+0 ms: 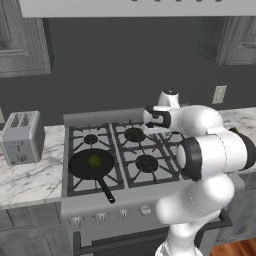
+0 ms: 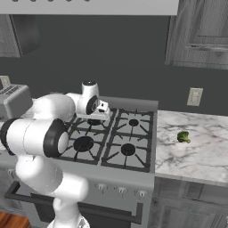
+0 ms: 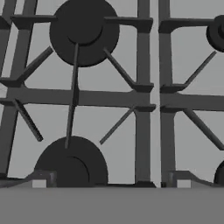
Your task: Put the lime and broccoli in the pan. Then turn on the front left burner and set the heat to medium.
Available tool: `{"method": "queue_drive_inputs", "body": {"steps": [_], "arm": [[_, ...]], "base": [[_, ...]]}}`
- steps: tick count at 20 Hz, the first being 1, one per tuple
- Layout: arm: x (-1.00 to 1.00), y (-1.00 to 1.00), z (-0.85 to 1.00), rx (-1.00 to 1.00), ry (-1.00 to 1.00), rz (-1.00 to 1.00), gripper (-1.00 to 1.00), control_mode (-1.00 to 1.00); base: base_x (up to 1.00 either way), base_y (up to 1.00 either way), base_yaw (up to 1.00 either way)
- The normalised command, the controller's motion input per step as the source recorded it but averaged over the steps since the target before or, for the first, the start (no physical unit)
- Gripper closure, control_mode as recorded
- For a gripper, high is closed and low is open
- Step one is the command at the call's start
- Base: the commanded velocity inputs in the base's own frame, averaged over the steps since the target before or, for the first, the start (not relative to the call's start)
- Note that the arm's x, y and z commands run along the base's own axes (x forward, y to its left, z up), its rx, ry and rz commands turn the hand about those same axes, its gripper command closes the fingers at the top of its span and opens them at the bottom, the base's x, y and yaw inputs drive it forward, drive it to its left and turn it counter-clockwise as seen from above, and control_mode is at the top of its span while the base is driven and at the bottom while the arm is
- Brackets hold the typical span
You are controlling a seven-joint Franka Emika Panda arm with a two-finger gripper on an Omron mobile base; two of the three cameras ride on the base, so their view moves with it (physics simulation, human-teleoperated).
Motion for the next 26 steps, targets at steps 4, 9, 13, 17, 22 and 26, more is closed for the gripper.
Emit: {"method": "queue_drive_inputs", "body": {"steps": [4, 9, 13, 17, 22, 26], "arm": [[0.4, -1.0, 0.0, 0.04, 0.02, 0.0, -1.0, -1.0], [0.38, -0.99, 0.0, 0.01, 0.03, 0.0, -1.0, -1.0], [0.29, -0.88, 0.0, 0.0, 0.06, 0.0, -1.0, -1.0], [0.21, -0.89, -0.02, 0.0, 0.04, 0.0, -1.0, -1.0], [0.01, -0.69, -0.4, 0.0, 0.02, 0.0, -1.0, -1.0], [0.0, -0.52, -0.87, 0.0, 0.0, 0.0, -1.0, -1.0]], "base": [[0.0, 0.0, 0.0], [0.0, 0.0, 0.0], [0.0, 0.0, 0.0], [0.0, 0.0, 0.0], [0.0, 0.0, 0.0], [0.0, 0.0, 0.0]]}}
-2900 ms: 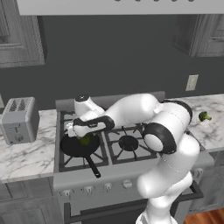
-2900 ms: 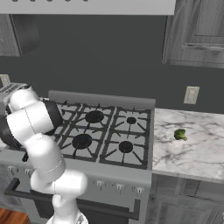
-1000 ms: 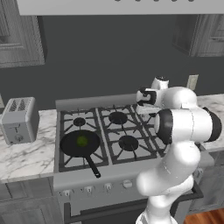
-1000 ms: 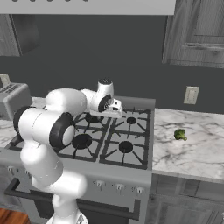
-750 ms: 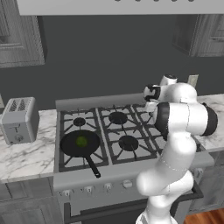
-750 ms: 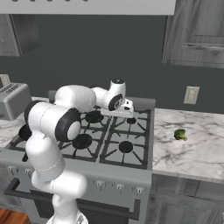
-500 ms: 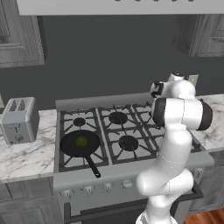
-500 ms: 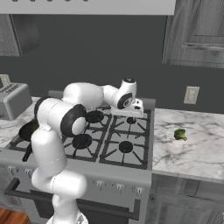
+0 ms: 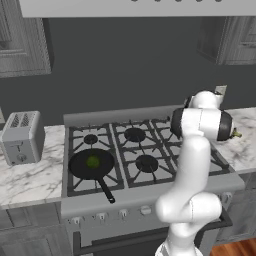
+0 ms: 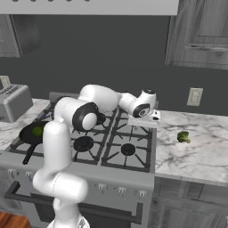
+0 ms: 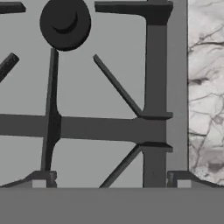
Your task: Put the lime and broccoli in the pan. Then turn on the front left burner and set the heat to medium.
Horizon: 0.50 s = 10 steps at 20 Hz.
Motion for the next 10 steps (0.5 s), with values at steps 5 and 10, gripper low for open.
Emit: {"method": "queue_drive_inputs", "body": {"steps": [5, 10], "arm": [[0.0, -0.54, -0.62, 0.0, 0.0, 0.0, -1.0, -1.0], [0.0, -0.57, 0.01, 0.0, 0.0, 0.0, -1.0, -1.0]], "base": [[0.0, 0.0, 0.0], [0.0, 0.0, 0.0]]}}
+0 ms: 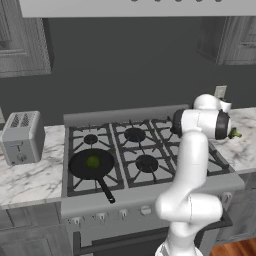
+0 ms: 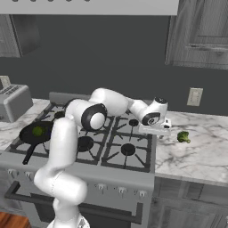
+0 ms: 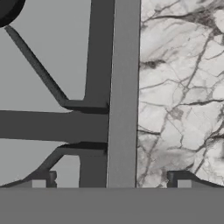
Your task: Put the lime and broccoli in the pan. Then turn on the front left burner and set the heat to medium.
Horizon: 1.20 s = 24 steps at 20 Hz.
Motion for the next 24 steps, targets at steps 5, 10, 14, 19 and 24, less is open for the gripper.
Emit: {"method": "queue_drive_inputs", "body": {"steps": [5, 10, 14, 19, 24], "arm": [[0.05, -0.55, 0.03, 0.0, 0.0, 0.0, -1.0, -1.0], [0.05, -0.48, 0.0, 0.0, 0.0, 0.0, -1.0, -1.0], [0.05, -0.39, 0.0, 0.0, 0.0, 0.01, -1.0, -1.0], [0.0, -0.28, 0.0, 0.0, 0.0, 0.02, -1.0, -1.0], [0.0, -0.01, 0.18, 0.0, 0.0, 0.05, -1.0, -1.0]], "base": [[0.0, 0.0, 0.0], [0.0, 0.0, 0.0], [0.0, 0.0, 0.0], [0.0, 0.0, 0.0], [0.0, 0.0, 0.0]]}}
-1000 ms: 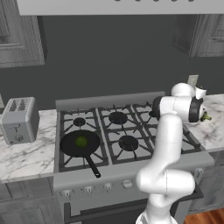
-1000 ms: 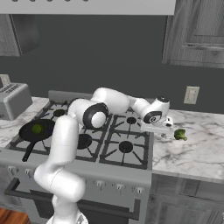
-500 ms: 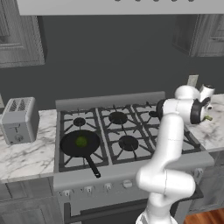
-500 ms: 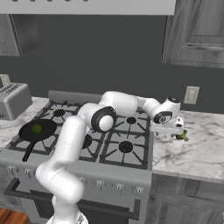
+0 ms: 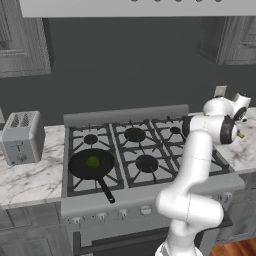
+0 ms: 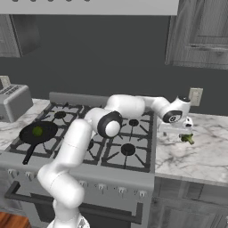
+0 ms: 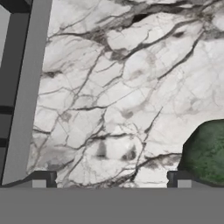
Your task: Put the lime and broccoli in the pan. Then turn on the front left burner and set the heat to medium.
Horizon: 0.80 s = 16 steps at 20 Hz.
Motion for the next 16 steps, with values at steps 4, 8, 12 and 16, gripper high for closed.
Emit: {"method": "queue_drive_inputs", "body": {"steps": [4, 8, 12, 16], "arm": [[0.0, 0.0, 0.35, -0.01, 0.0, 0.06, -1.0, -1.0], [0.0, -0.01, 0.07, -0.06, 0.0, 0.01, -1.0, -1.0], [0.0, -0.1, 0.0, -0.11, 0.0, 0.0, -1.0, -1.0], [0.0, -0.08, 0.02, -0.09, 0.0, 0.0, -1.0, -1.0]], "base": [[0.0, 0.0, 0.0], [0.0, 0.0, 0.0], [0.0, 0.0, 0.0], [0.0, 0.0, 0.0]]}}
